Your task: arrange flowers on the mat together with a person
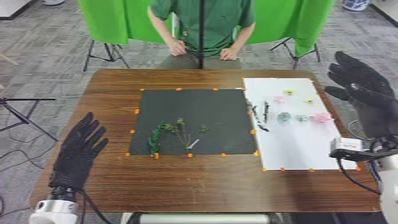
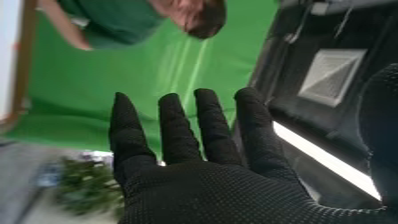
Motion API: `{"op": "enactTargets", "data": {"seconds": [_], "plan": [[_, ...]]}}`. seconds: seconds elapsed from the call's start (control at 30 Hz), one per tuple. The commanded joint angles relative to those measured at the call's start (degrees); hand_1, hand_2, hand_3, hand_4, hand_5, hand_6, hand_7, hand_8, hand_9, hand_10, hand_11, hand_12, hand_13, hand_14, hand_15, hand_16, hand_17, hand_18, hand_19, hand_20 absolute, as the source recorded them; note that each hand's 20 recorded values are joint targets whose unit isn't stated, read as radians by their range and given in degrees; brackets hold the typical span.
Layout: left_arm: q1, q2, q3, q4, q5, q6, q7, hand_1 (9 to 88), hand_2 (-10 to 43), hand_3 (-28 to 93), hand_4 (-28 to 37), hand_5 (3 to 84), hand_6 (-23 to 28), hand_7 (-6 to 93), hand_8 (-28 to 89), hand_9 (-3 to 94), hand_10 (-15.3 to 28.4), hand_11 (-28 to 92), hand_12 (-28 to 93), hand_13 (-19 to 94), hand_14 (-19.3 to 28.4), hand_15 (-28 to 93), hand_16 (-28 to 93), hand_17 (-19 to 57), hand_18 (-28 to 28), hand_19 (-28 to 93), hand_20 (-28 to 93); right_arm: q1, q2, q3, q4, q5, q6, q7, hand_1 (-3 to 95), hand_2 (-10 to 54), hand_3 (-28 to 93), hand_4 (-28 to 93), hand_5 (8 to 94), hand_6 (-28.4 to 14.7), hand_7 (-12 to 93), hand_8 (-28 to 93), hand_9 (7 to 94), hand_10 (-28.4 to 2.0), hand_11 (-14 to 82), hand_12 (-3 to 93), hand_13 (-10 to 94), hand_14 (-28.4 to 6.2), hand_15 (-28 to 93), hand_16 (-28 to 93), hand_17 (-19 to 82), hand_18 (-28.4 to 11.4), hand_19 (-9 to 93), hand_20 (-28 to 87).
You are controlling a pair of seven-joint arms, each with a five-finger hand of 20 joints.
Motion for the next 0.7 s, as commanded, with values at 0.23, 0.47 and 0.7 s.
{"op": "enactTargets", "data": {"seconds": [0.23, 0.47, 0.7], "plan": [[-1.3, -0.53, 1.97, 1.17, 1.04, -2.74, -0.71, 31.0, -7.5, 66, -24.5, 22.9, 0.6, 18.2, -10, 15.1, 8.0, 14, 17, 13, 10.4, 5, 10, -13.8, 20.6, 35, 5, -2.7, -5.2, 0.8, 0.9, 2.8, -4.6, 3.7, 13.5, -6.3, 82, -26, 28.8, -4.2, 12, -8, 31.2, -13.7, 5.6, 23.5, 26, -13.8, 2, 32, 2, -23.2, 35, 19], [-1.8, -0.69, 2.92, 1.82, 0.53, -1.45, -0.3, 31.1, -7.6, 66, -24.5, 23.0, 0.8, 19.0, -10, 15.4, 8.1, 15, 17, 15, 10.9, 8, 10, -12.4, 20.4, 36, 6, -1.5, -6.2, -1.5, 1.6, 2.5, -7.5, 7.7, 13.9, -6.4, 82, -26, 32.6, -5.2, 14, -9, 34.6, -14.0, 8.7, 22.8, 30, -12.9, 6, 34, 3, -23.2, 38, 20], [-1.5, -1.07, 3.4, 1.77, 0.07, -1.13, -0.05, 31.4, -7.4, 66, -24.6, 24.6, 2.3, 18.9, -11, 15.7, 8.4, 16, 17, 15, 10.7, 10, 9, -11.9, 20.1, 37, 6, -0.4, -7.1, -2.9, 2.3, 2.0, -8.9, 8.7, 14.6, -5.5, 82, -26, 35.7, -6.0, 16, -9, 35.8, -13.9, 10.0, 22.3, 31, -12.8, 8, 34, 3, -23.1, 39, 20]]}}
